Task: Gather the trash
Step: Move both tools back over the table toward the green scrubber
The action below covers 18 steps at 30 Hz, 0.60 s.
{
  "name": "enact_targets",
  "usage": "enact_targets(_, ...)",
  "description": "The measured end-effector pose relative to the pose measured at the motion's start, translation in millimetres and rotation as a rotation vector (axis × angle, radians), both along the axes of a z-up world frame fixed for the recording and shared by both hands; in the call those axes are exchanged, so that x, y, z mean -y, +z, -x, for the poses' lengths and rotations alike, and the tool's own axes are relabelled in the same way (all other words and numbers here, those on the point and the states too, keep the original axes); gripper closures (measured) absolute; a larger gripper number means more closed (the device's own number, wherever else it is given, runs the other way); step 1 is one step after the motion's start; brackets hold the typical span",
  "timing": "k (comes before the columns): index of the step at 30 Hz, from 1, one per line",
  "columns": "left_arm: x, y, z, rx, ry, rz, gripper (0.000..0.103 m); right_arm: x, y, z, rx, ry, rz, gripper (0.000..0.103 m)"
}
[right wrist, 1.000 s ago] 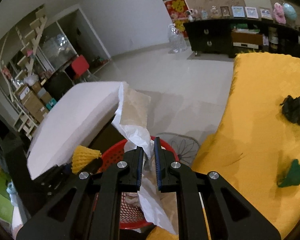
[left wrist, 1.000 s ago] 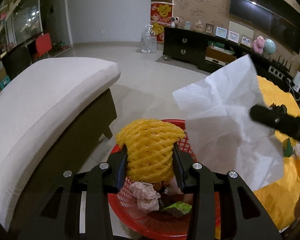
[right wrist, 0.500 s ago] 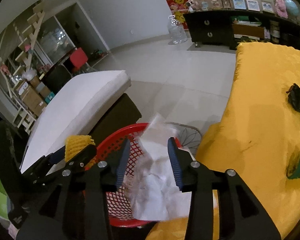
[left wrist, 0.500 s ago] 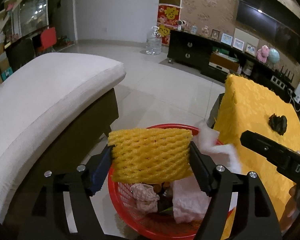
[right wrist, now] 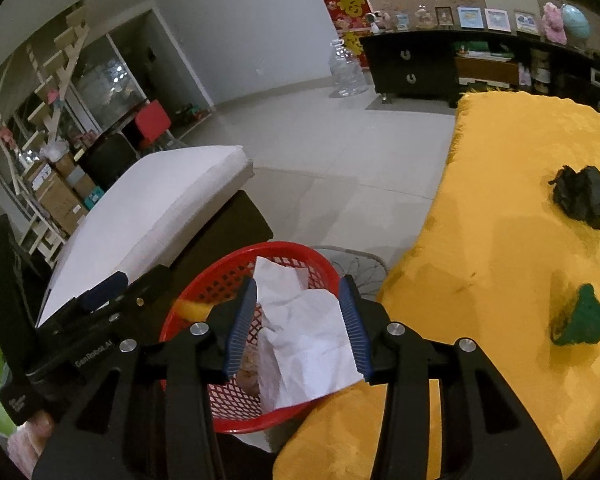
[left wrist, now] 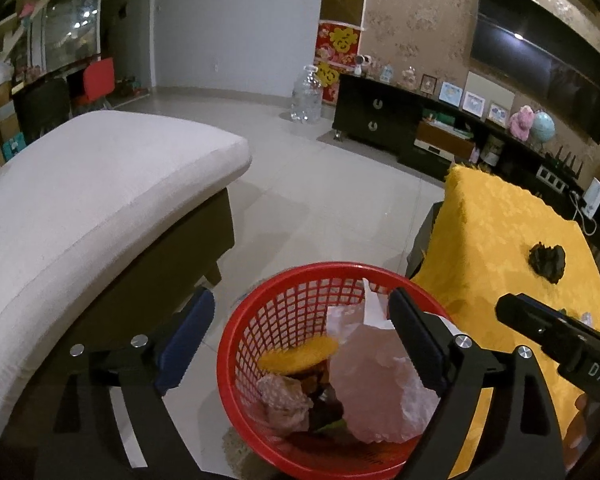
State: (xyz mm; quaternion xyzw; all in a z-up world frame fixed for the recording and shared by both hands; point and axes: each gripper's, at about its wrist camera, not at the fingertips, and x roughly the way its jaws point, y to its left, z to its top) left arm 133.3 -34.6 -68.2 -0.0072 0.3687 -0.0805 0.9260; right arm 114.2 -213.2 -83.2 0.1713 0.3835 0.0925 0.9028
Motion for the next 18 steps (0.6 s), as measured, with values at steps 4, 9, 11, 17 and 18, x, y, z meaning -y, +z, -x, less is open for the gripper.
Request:
enact_targets(4, -3, 1, -2, -0.01, 0.0, 0.027, 0.017, 7, 1, 7, 0.007, -0.015, 0.001, 0.061)
enact_targets(9, -6, 0, -2, -0.013, 0.005, 0.051, 0.017, 18, 7, 20, 0.028, -0.042, 0.02, 0.06)
enact_targets(11, -7, 0, -2, -0.011, 0.003, 0.049, 0.017, 24, 9, 28, 0.039, -0.059, 0.034, 0.056)
enact_targets(17, -4, 0, 1, -0.003, -0.005, 0.039, 0.017, 45, 16, 53, 0.071, -0.111, 0.094, 0.05)
enact_targets(18, -2, 0, 1, -0.003, -0.007, 0.038, 0.017, 50, 17, 59, 0.077, -0.122, 0.11, 0.049)
